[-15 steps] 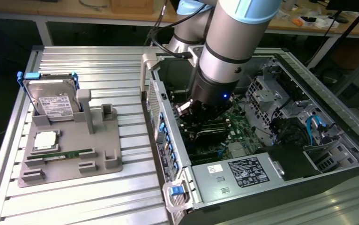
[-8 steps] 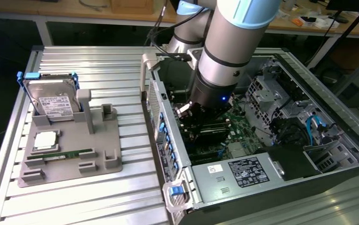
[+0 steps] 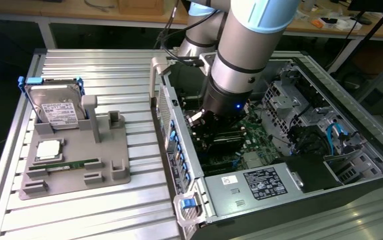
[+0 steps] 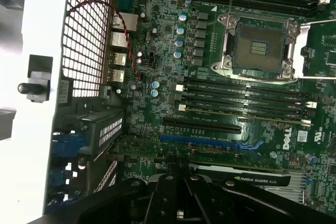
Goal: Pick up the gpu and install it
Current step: 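Press down on the gpu until it lock into place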
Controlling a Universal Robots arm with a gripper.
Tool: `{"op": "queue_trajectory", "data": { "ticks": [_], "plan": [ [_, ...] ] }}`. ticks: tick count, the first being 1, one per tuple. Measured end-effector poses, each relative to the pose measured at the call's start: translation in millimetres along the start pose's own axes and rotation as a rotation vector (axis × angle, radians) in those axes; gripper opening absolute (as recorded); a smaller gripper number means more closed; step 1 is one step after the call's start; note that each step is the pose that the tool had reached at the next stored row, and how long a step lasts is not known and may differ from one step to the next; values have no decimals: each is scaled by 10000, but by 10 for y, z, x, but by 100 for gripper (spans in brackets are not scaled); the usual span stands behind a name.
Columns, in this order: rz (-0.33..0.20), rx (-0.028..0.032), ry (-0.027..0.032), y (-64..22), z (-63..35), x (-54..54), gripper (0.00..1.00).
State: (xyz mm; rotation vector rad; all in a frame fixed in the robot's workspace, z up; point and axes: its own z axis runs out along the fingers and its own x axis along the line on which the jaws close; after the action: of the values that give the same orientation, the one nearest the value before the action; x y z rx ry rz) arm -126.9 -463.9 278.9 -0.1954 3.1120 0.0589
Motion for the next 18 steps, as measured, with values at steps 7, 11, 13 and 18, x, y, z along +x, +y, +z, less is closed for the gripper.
{"op": "queue_trajectory", "data": {
  "ticks": [7,11,13,18],
  "plan": [
    [1,-12,-2,0,19,1,11],
    [0,-16,-4,-1,33,1,11],
    [1,-14,-2,-1,38,1,11],
    [0,-14,-2,-2,54,1,11]
  ]
}}
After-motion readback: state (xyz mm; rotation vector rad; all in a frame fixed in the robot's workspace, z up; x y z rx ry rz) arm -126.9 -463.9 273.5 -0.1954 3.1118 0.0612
